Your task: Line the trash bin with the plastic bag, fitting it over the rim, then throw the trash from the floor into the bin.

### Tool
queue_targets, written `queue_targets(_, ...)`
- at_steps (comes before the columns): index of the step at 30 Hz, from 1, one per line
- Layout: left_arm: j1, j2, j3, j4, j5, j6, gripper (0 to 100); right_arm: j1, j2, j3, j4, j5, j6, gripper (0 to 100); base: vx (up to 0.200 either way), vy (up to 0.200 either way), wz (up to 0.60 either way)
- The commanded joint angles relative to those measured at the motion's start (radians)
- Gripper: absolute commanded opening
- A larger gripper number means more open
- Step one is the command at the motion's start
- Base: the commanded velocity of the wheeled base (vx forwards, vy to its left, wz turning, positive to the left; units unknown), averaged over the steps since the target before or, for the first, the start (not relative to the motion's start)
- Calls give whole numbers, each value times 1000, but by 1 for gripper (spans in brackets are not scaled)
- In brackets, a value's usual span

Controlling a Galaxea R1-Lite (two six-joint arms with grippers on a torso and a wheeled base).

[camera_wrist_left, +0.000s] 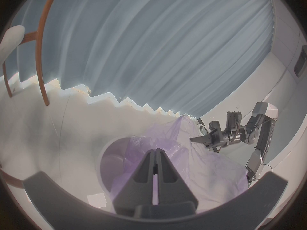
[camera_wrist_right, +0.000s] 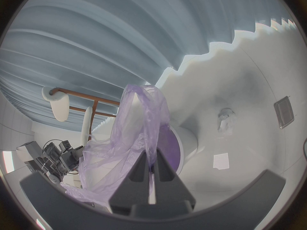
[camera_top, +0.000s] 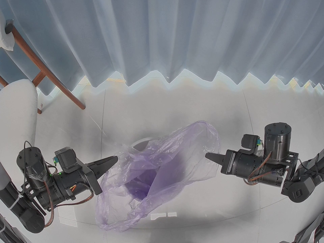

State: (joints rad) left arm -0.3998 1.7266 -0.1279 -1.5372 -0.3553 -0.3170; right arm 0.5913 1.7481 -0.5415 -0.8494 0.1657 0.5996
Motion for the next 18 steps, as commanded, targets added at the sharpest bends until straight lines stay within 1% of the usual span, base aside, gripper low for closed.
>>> queue_targets(1,-13,8,-16,0,3,-31,0,10,-2,15,0,8,3,0,0,0,0)
queue_targets(2,-19,10,-18,-1,1,-48,0,18,1,15,1,14,5,0,0,0,0)
queue_targets(4,-22,14,-21,-9,1,-80,0,55,5,20,3,35,12,0,0,0,0)
queue_targets(6,-19,7,-24,-7,1,-100,0,99,11,26,10,41,23,0,0,0,0)
queue_targets(8,-14,8,-24,-9,1,-106,0,127,27,26,12,41,32,0,0,0,0)
queue_targets(10,-11,10,-26,-9,3,-114,0,170,82,15,4,41,42,0,0,0,0)
queue_targets(11,-11,10,-26,-9,3,-114,0,170,82,15,4,41,42,0,0,0,0)
queue_targets(13,-4,11,-27,-9,15,-114,0,209,174,-9,1,41,43,0,0,0,0)
queue_targets(16,24,7,-29,-9,22,-112,0,249,240,-32,1,40,45,0,0,0,0)
queue_targets(17,24,7,-29,-9,22,-112,0,249,240,-32,1,40,45,0,0,0,0)
queue_targets(18,47,7,-32,-9,22,-111,0,278,258,-44,1,41,49,0,0,0,0)
